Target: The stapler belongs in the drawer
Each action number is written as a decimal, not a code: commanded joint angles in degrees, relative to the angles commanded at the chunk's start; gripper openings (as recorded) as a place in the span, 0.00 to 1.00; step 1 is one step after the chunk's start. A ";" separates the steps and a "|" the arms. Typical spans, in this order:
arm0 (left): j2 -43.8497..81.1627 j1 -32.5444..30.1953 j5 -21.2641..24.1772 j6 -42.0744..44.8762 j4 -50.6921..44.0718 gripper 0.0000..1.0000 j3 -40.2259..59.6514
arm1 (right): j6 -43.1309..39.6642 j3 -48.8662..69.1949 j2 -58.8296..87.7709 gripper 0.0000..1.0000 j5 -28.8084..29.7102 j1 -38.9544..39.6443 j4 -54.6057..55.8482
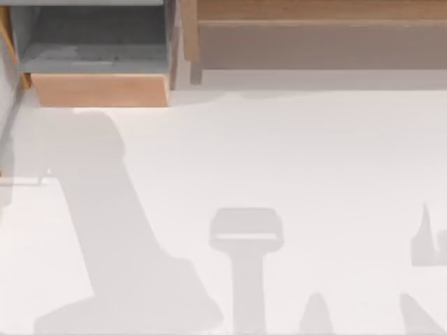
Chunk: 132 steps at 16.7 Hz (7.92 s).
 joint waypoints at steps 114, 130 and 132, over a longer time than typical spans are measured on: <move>-35.90 19.05 40.58 70.75 169.89 0.00 -116.89 | 0.00 0.00 0.00 1.00 0.00 0.00 0.00; -30.50 12.73 34.15 70.25 162.81 0.00 -105.20 | 0.00 0.00 0.00 1.00 0.00 0.00 0.00; -30.11 12.22 33.68 70.25 162.29 0.00 -104.40 | 0.00 0.00 0.00 1.00 0.00 0.00 0.00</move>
